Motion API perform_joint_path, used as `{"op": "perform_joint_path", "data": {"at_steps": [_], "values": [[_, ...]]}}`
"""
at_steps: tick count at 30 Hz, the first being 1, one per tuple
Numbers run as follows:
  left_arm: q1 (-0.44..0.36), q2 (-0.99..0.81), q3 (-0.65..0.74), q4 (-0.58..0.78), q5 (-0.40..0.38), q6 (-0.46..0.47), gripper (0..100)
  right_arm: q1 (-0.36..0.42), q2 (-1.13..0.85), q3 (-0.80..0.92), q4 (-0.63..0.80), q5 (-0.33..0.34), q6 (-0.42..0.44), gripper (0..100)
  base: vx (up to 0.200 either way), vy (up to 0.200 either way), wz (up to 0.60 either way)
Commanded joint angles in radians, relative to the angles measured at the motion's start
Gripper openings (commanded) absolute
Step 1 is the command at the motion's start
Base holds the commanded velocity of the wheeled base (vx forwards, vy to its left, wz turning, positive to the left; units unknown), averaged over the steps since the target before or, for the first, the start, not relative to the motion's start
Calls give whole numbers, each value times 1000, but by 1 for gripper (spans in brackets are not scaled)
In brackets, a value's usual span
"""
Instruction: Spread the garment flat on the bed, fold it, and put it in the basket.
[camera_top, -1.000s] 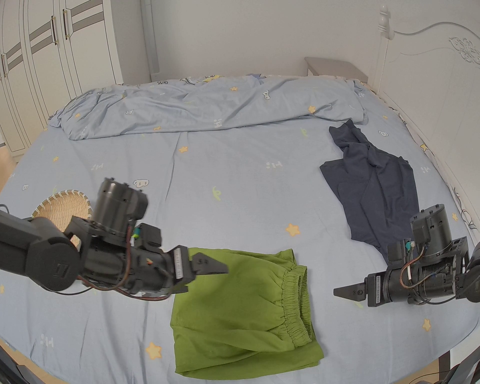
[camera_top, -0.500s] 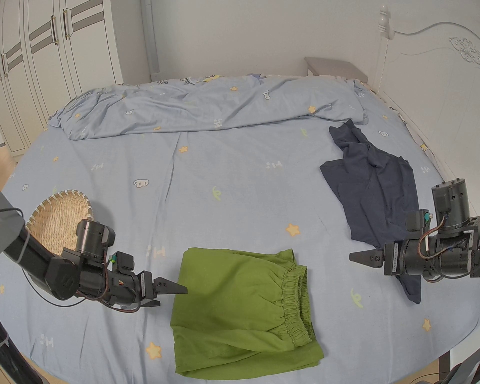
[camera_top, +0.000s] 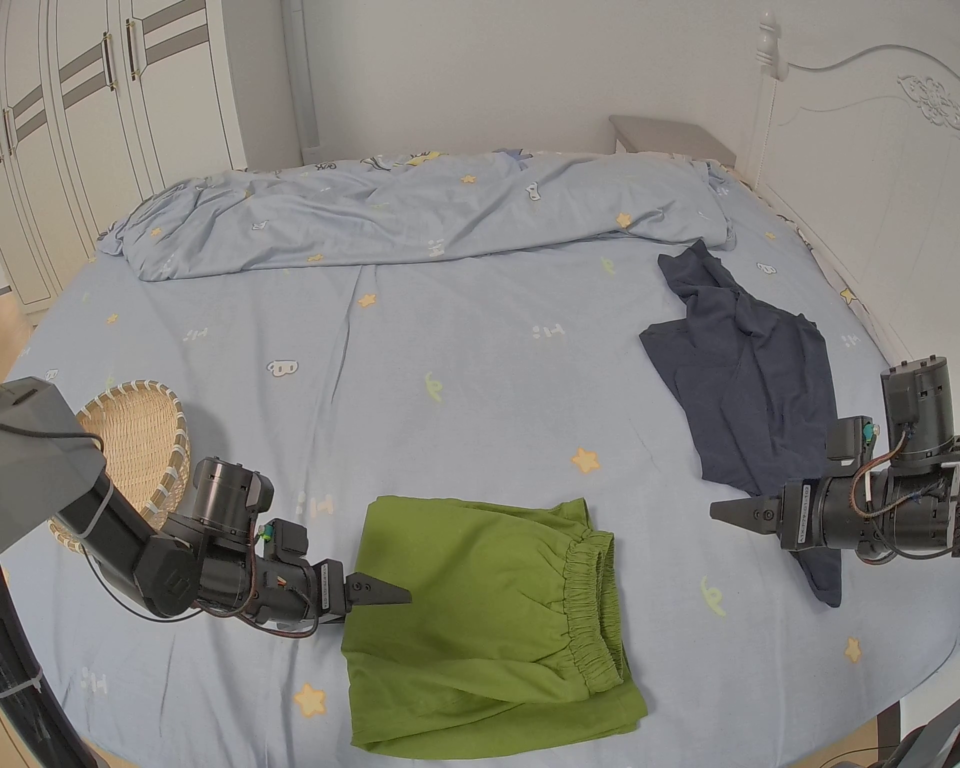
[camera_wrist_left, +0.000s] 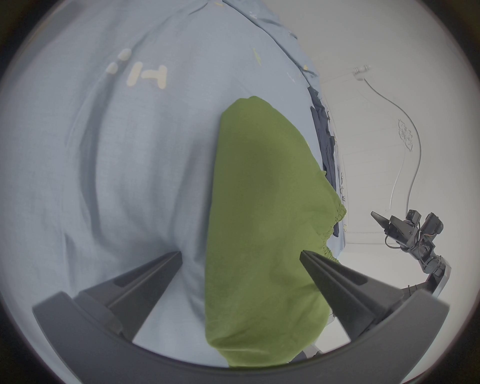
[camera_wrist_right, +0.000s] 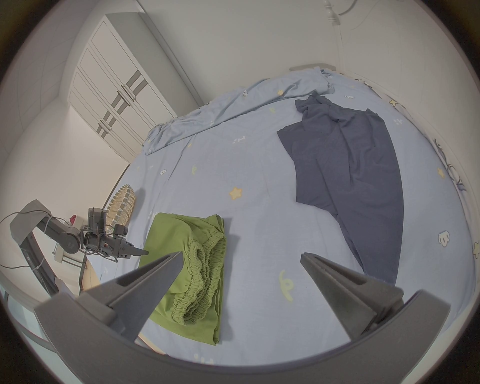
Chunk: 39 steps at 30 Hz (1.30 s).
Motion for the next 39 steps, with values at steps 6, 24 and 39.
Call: {"op": "perform_joint_path", "data": {"at_steps": [6, 24, 39], "values": [[-87, 24, -18, -75, -4, -137, 100, 1, 19, 0, -1, 0, 0, 100, 0, 0, 0], [-142, 44, -9, -139, -1, -180, 0, 2, 24, 0, -2, 2, 1, 100, 0, 0, 0], [-7, -197, 112, -133, -4, -152, 0, 24, 27, 0, -1, 0, 3, 100, 0, 0, 0]]}}
